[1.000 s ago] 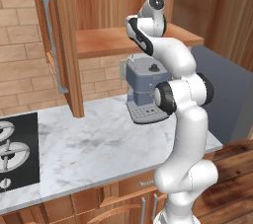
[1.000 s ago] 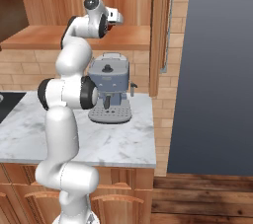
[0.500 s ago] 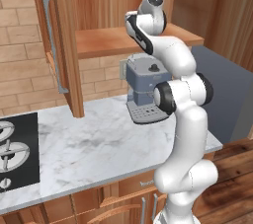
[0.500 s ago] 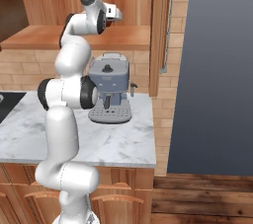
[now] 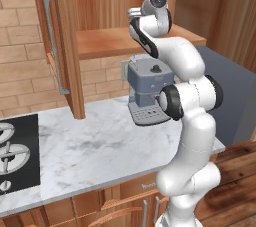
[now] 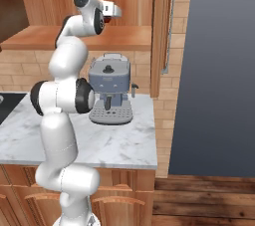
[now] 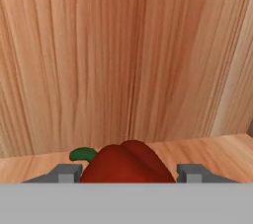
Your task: Pick the bell peppers from the cabinet and place them in one bowl. Pick the mushroom from the sink and place it in the other bowl.
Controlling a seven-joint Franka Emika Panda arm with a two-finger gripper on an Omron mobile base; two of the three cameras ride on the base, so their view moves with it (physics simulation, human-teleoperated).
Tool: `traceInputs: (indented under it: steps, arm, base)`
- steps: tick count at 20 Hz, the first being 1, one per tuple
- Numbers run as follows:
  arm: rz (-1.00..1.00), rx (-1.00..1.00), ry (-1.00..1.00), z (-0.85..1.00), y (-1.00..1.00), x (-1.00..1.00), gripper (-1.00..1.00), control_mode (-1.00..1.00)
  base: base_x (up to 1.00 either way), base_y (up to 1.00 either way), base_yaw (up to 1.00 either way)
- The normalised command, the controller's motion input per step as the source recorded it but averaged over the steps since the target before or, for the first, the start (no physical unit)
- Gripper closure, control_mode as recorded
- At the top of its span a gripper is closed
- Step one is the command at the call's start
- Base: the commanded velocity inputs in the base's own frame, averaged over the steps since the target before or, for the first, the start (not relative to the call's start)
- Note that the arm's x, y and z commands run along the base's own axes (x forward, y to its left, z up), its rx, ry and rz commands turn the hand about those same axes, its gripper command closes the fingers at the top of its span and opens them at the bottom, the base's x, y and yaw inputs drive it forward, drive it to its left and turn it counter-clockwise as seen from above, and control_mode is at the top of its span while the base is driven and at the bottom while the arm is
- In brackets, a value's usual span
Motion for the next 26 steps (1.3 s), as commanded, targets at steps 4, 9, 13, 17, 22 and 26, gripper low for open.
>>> traceInputs:
  steps: [4,9,13,17,22,26]
  arm:
    - [-0.06,0.01,-0.09,0.06,-0.17,-0.82,1.00,-1.00]
    - [-0.02,0.02,-0.08,0.00,-0.26,-1.00,1.00,-1.00]
    - [0.00,0.03,-0.01,-0.02,-0.27,-1.00,1.00,-1.00]
    - [0.00,0.02,0.00,-0.07,-0.18,-1.00,1.00,-1.00]
    - [-0.01,0.08,0.00,0.06,-0.04,-1.00,1.00,-1.00]
    - [0.00,0.10,0.06,0.33,0.00,-0.99,1.00,-1.00]
  base:
    - [0.00,0.00,0.00]
    - [0.00,0.00,0.00]
    - [0.00,0.00,0.00]
    - [0.00,0.00,0.00]
    - [0.00,0.00,0.00]
    - [0.00,0.00,0.00]
